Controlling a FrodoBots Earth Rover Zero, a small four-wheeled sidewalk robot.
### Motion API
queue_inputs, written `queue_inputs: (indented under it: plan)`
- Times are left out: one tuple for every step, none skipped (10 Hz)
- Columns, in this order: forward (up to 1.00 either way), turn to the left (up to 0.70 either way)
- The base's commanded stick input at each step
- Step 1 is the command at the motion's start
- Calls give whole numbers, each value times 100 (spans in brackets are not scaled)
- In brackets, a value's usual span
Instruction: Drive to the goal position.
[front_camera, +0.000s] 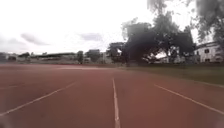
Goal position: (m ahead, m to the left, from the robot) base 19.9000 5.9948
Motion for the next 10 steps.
queue_inputs:
  plan:
    - [70,0]
    - [70,0]
    - [70,0]
    - [70,0]
    - [70,0]
    - [70,0]
    - [70,0]
    - [70,0]
    - [70,0]
    - [70,0]
